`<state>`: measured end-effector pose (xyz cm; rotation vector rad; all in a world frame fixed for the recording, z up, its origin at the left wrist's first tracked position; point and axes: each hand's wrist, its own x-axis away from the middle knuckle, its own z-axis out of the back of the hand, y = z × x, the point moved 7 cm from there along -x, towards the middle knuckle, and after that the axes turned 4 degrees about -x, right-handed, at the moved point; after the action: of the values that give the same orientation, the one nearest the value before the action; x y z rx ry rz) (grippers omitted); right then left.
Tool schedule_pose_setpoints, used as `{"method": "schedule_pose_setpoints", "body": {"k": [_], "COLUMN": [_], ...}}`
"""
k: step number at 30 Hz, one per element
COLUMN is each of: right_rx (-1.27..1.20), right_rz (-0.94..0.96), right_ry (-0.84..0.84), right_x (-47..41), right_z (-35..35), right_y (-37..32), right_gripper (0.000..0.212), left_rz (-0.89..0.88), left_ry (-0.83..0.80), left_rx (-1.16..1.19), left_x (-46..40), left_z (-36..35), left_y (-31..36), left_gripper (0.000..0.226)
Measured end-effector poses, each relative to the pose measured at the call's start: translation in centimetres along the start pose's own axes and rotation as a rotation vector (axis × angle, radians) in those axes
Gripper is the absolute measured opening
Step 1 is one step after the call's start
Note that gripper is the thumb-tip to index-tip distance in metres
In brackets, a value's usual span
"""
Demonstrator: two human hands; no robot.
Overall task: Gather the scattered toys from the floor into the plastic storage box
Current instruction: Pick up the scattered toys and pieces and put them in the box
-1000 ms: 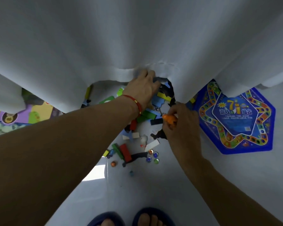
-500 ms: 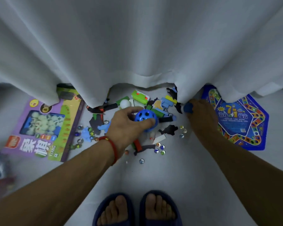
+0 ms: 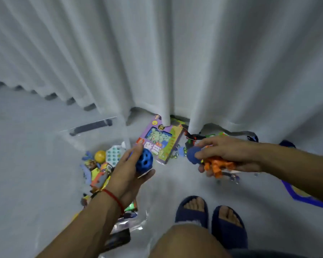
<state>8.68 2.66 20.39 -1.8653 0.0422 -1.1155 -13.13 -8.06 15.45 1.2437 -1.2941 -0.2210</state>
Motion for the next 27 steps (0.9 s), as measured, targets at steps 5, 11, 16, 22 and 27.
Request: {"method": "schedule_pose_setpoints", "body": {"k": [5, 11, 16, 22, 27], "right_rx": [0.21, 0.286, 0.536, 1.316, 1.419], "right_rz": [-0.025, -0.022, 0.031, 0.022, -0.203], "right_ry": [-0.119, -0.026, 0.128, 0.492, 0.335], "right_x": [-3.9, -7.3, -3.8, 1.2, -0.8], "right_z": [-13.8, -20.6, -13.1, 4.0, 11.8], "right_y": [-4.3, -4.3, -6.1, -5.7, 1.5], "right_gripper": [0.032, 0.045, 0.038, 0.027, 0.034], "left_rz": [0.019, 0.04, -0.05, -0.127, -0.087], "left_ry": [0.211, 0.189, 0.159, -0.036, -0.096], "left_rx": [0.224, 0.191, 0.024, -0.166, -0.43], "left_x": [5.3, 8.7, 7.4, 3.6, -2.3], "left_z": [11.0, 13.9, 10.6, -0.1, -7.1], "left_y": [1.1, 2.3, 2.9, 1.4, -2.8], "left_gripper": [0.027, 0.013, 0.028, 0.03, 0.033]}}
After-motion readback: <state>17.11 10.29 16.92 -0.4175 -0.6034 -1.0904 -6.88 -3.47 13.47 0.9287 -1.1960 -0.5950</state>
